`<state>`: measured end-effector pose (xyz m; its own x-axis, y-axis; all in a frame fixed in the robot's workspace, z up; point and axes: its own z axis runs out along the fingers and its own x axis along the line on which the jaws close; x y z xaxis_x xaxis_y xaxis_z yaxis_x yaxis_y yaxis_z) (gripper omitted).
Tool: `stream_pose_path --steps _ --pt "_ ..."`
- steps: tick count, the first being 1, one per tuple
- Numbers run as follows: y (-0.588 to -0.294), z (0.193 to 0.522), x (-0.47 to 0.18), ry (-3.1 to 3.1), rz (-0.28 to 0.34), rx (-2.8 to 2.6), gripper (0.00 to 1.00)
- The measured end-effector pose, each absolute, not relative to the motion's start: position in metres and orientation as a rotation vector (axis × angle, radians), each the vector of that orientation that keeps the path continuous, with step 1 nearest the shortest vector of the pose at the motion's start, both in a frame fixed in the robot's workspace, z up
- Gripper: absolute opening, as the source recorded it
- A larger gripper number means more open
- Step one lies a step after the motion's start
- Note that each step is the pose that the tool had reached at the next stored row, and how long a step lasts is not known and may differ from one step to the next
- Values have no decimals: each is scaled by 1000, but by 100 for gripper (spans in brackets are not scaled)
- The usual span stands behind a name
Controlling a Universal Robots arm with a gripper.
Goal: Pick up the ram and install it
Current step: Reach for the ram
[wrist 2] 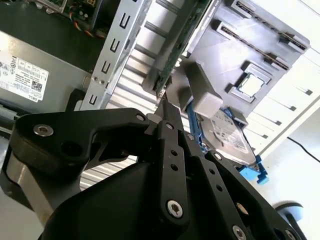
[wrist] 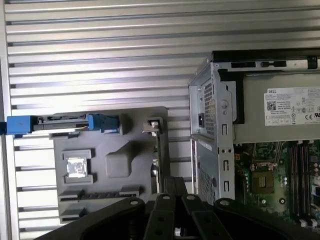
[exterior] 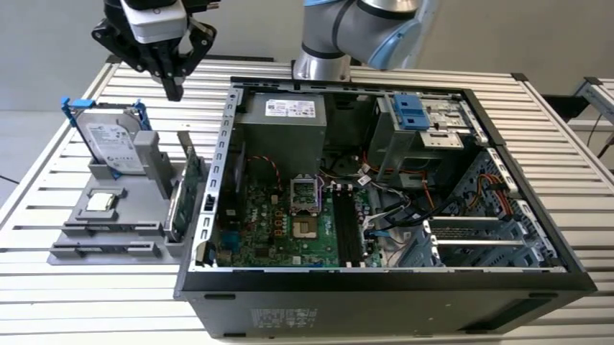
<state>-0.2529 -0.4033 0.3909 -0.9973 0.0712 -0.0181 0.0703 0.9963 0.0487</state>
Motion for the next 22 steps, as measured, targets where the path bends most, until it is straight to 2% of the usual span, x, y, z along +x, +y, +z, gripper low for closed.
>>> stream_pose_path --steps 22 --pt "-406 387 -290 3122 76 27 0"
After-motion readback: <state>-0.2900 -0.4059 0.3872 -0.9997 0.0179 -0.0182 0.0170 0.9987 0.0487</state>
